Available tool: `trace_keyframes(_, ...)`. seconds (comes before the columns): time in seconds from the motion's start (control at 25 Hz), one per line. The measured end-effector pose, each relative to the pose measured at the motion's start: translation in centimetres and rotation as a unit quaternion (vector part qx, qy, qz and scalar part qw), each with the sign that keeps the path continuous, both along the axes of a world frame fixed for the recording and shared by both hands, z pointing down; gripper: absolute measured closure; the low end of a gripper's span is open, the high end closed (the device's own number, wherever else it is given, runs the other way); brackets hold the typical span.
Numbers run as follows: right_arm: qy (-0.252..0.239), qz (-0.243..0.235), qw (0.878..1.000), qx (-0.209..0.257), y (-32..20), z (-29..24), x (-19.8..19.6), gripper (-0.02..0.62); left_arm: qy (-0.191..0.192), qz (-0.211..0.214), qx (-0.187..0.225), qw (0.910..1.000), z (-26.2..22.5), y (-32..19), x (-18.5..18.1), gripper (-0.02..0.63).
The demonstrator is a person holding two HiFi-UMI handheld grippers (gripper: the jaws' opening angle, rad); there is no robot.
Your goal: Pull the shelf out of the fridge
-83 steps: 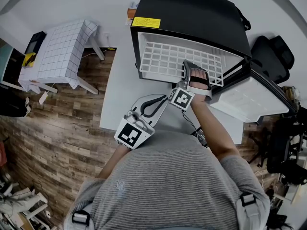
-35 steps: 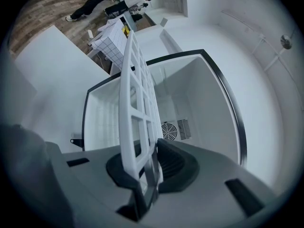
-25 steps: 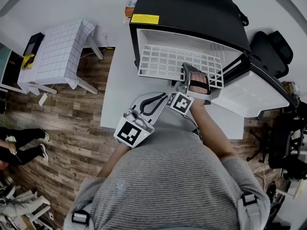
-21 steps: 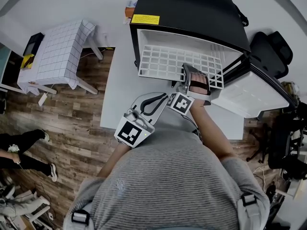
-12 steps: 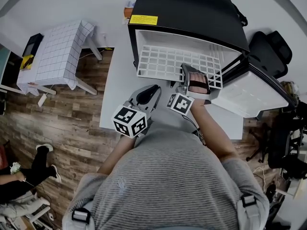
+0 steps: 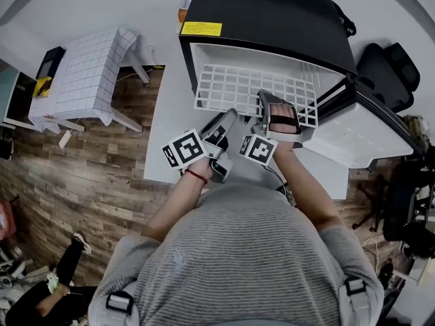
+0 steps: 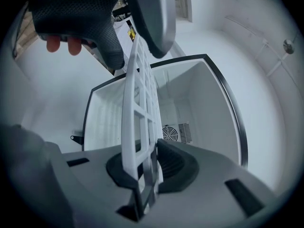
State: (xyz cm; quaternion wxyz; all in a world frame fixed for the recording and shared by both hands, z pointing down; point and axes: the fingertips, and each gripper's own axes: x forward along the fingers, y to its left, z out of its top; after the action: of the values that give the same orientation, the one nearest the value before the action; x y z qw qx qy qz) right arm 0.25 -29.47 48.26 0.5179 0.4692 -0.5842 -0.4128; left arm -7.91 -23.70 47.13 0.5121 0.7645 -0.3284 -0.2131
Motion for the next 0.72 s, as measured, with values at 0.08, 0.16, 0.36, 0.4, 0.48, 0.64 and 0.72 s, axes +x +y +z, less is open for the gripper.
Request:
trace_keyframes(0.08, 0.000, -0.001, 1.000, -0.001, 0.0, 0.0, 0.0, 0.552, 0.019, -0.007, -0.014, 0.9997, 0.1, -0.8, 0.2, 0.396)
trace_keyframes(0.16, -0.001, -0.002, 1.000, -0.002, 0.0, 0.0, -0.1, 0.552, 0.026, -0.010, -0.023, 0.9994, 0.2, -1.6, 0.5, 0.397)
trace_keyframes(0.36, -0.031, -0.012, 0.999, -0.015, 0.2, -0.3, -0.9, 0.552, 0.038, -0.014, -0.036, 0.9985, 0.3, -3.2, 1.4, 0.399)
trace_keyframes(0.4, -0.031, -0.012, 0.999, -0.015, 0.2, -0.3, -1.0, 0.552, 0.040, -0.015, -0.038, 0.9984, 0.4, -3.4, 1.5, 0.404)
trace_keyframes(0.48, -0.030, -0.011, 0.999, -0.014, 0.2, -0.4, -0.9, 0.552, 0.043, -0.021, -0.043, 0.9980, 0.6, -3.9, 1.8, 0.442)
trace_keyframes(0.64, -0.029, -0.011, 0.999, -0.012, 0.2, -0.4, -1.0, 0.552, 0.053, -0.031, -0.050, 0.9969, 0.7, -4.4, 1.9, 0.544)
trace_keyframes(0.72, -0.030, -0.011, 0.999, -0.011, 0.2, -0.3, -0.9, 0.552, 0.061, -0.036, -0.054, 0.9960, 0.7, -4.3, 1.9, 0.548)
